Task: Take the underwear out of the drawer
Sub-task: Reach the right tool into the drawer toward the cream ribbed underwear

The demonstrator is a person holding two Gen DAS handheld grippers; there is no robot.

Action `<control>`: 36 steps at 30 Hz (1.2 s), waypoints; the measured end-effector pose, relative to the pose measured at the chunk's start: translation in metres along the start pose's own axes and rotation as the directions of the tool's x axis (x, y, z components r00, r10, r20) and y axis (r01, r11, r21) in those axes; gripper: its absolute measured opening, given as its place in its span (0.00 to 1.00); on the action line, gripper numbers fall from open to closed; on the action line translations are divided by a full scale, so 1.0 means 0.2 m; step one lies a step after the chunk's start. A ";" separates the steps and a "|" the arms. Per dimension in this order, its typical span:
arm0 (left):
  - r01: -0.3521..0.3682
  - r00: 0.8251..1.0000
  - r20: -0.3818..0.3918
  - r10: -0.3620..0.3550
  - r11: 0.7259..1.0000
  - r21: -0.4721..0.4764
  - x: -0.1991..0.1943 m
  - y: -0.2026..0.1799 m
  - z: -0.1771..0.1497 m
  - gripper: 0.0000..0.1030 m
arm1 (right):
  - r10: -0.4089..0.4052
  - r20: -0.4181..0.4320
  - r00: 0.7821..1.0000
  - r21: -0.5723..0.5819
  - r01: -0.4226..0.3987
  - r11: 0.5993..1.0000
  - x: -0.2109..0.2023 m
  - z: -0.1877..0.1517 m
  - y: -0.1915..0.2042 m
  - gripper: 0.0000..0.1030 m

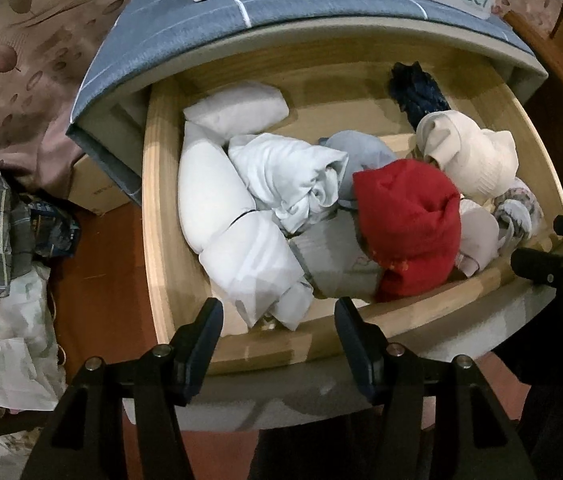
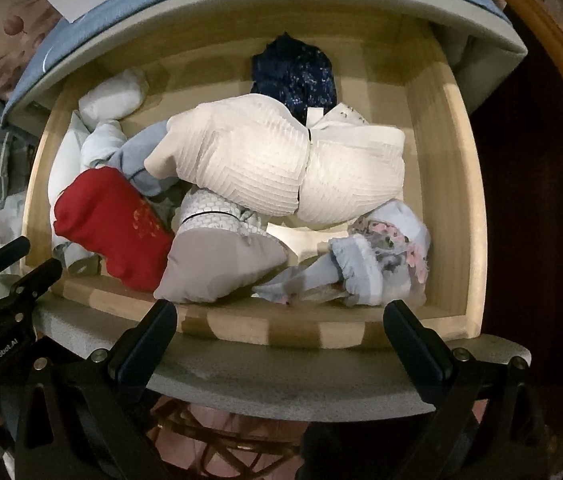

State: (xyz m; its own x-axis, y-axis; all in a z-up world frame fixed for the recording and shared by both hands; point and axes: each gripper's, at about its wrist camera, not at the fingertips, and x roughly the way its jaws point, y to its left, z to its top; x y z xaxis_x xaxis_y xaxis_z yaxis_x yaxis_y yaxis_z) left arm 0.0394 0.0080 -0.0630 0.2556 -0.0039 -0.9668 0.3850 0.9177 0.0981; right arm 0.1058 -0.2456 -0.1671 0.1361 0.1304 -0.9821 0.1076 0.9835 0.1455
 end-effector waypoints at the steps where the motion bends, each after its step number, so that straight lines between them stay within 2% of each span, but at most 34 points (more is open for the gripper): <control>1: -0.009 1.000 0.001 0.009 1.000 0.007 -0.01 -0.02 0.00 0.58 | 0.002 -0.004 1.000 -0.001 -0.002 1.000 0.03 0.00 0.00 0.99; 7: 0.001 1.000 -0.012 -0.001 1.000 0.008 -0.02 -0.03 0.01 0.58 | 0.020 -0.023 1.000 0.003 -0.020 1.000 0.05 -0.04 -0.05 0.99; 10: -0.017 1.000 -0.008 0.017 1.000 0.002 -0.04 -0.02 0.01 0.58 | 0.034 -0.038 0.999 -0.024 -0.035 0.999 0.06 -0.02 -0.09 0.99; 13: 0.008 1.000 0.030 -0.007 1.000 -0.019 -0.09 0.00 0.01 0.58 | 0.046 -0.006 0.999 -0.058 -0.047 0.997 0.03 0.02 -0.09 0.99; 17: 0.034 0.996 0.083 -0.028 0.997 -0.072 -0.20 0.06 0.04 0.58 | 0.069 0.052 0.996 -0.069 -0.065 0.995 -0.01 0.16 -0.14 0.98; 20: 0.046 0.995 0.095 -0.036 0.993 -0.104 -0.24 0.10 0.06 0.58 | 0.097 0.054 0.994 -0.063 -0.094 0.994 -0.02 0.24 -0.15 0.88; 22: 0.052 0.994 0.098 -0.039 0.990 -0.128 -0.25 0.13 0.07 0.58 | 0.119 0.037 0.992 -0.062 -0.116 0.991 0.03 0.32 -0.15 0.76; 25: 0.059 0.995 0.092 -0.045 0.985 -0.163 -0.25 0.18 0.07 0.58 | 0.150 0.013 0.989 -0.060 -0.149 0.987 0.08 0.41 -0.16 0.74; 27: 0.059 0.995 0.088 -0.043 0.983 -0.177 -0.25 0.20 0.06 0.58 | 0.141 0.011 0.990 -0.083 -0.140 0.987 0.12 0.46 -0.17 0.74; 30: 0.052 0.996 0.083 -0.037 0.981 -0.185 -0.25 0.23 0.05 0.58 | 0.124 0.005 0.992 -0.127 -0.122 0.984 0.06 0.35 -0.08 0.74; 33: 0.050 0.996 0.080 -0.035 0.980 -0.194 -0.23 0.26 0.04 0.58 | 0.083 -0.011 0.996 -0.227 -0.084 0.970 0.04 0.37 -0.06 0.75; 36: 0.057 0.997 0.070 -0.044 0.977 -0.206 -0.21 0.27 0.04 0.58 | 0.006 -0.026 1.000 -0.312 -0.014 0.950 0.05 0.36 -0.08 0.75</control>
State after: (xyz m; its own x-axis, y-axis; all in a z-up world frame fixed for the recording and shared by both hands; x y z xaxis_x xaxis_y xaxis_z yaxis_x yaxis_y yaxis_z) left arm 0.0558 0.0544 -0.0160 0.2999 -0.0717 -0.9513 0.2079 0.9781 -0.0082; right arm 0.1758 -0.2690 -0.1714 0.1112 0.1395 -0.9840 -0.2068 0.9717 0.1143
